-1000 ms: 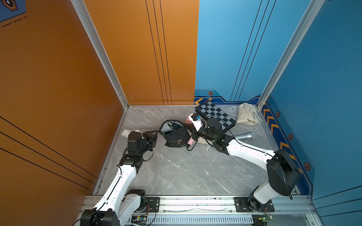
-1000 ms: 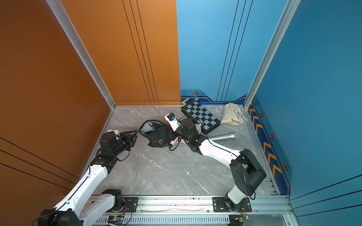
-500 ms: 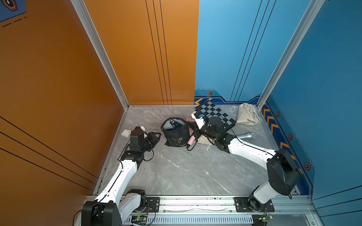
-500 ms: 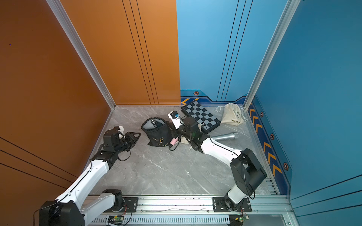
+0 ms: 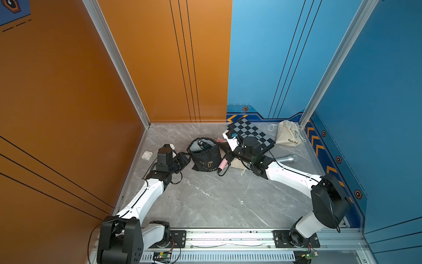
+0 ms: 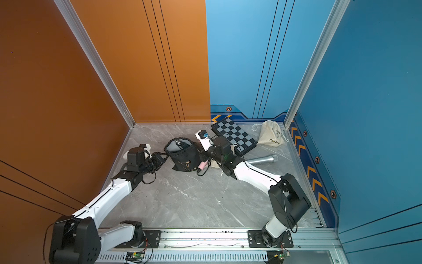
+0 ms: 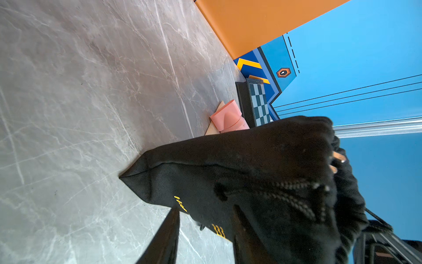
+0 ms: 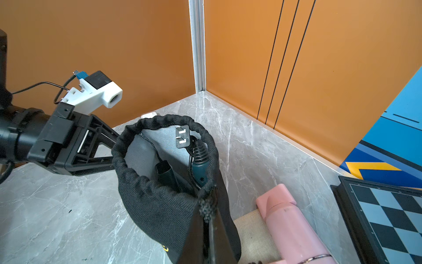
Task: Pack away hair dryers
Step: Pull the drawstrings on both sides of the drawstring bag.
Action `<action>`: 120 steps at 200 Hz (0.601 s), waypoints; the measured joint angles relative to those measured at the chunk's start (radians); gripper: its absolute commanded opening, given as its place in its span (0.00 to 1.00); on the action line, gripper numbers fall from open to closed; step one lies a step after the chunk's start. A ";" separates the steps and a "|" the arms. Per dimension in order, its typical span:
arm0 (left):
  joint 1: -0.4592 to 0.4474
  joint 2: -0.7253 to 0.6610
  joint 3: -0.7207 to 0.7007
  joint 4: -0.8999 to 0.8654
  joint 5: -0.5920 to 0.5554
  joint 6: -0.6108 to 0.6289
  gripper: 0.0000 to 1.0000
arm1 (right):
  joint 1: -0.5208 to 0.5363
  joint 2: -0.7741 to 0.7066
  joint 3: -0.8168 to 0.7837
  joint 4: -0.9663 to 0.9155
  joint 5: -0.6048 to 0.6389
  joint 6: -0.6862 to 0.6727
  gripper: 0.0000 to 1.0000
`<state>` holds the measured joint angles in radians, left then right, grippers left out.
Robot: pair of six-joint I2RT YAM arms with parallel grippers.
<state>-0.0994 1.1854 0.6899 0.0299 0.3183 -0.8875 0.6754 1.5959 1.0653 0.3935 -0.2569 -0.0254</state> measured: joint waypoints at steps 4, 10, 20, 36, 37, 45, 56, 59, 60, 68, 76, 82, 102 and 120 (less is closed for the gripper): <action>0.000 0.005 0.006 0.002 0.000 0.003 0.40 | 0.000 -0.002 0.000 0.000 0.000 0.000 0.00; 0.000 0.011 0.015 0.005 -0.001 0.008 0.40 | 0.000 -0.003 -0.001 0.000 0.000 0.000 0.00; 0.000 0.019 0.030 0.008 -0.001 0.013 0.40 | 0.000 -0.007 -0.001 0.000 0.000 0.000 0.00; 0.003 0.024 0.048 0.018 -0.004 0.021 0.40 | 0.000 -0.010 -0.001 0.001 0.000 0.000 0.00; 0.003 0.024 0.048 0.019 -0.004 0.022 0.40 | 0.000 -0.010 -0.001 0.000 0.000 0.000 0.00; 0.004 0.025 0.053 0.022 -0.004 0.028 0.40 | 0.001 -0.010 -0.001 0.000 0.000 0.000 0.00; 0.007 0.030 0.058 0.025 -0.004 0.031 0.39 | 0.003 -0.010 -0.001 0.000 0.000 0.000 0.00; 0.008 0.032 0.060 0.026 -0.004 0.033 0.39 | 0.003 -0.010 -0.001 0.000 0.000 0.000 0.00; 0.008 0.033 0.060 0.027 -0.004 0.034 0.39 | 0.003 -0.010 -0.001 0.000 0.000 0.000 0.00; 0.008 0.040 0.064 0.027 -0.004 0.035 0.38 | 0.005 -0.010 -0.001 0.001 0.000 0.000 0.00; 0.010 0.048 0.066 0.027 -0.004 0.035 0.37 | 0.005 -0.010 -0.001 0.001 0.000 0.000 0.00; 0.010 0.055 0.066 0.027 -0.004 0.038 0.37 | 0.005 -0.010 -0.001 0.000 0.000 0.000 0.00; 0.013 0.080 0.073 0.027 -0.004 0.047 0.36 | 0.006 -0.010 -0.001 0.001 0.000 0.000 0.00; 0.013 0.100 0.080 0.027 -0.004 0.055 0.35 | 0.006 -0.010 -0.001 0.001 0.000 0.000 0.00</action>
<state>-0.0860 1.2858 0.7700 0.0574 0.3141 -0.8322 0.6815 1.5856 1.0645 0.3943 -0.2569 -0.0254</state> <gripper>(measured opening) 0.359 0.056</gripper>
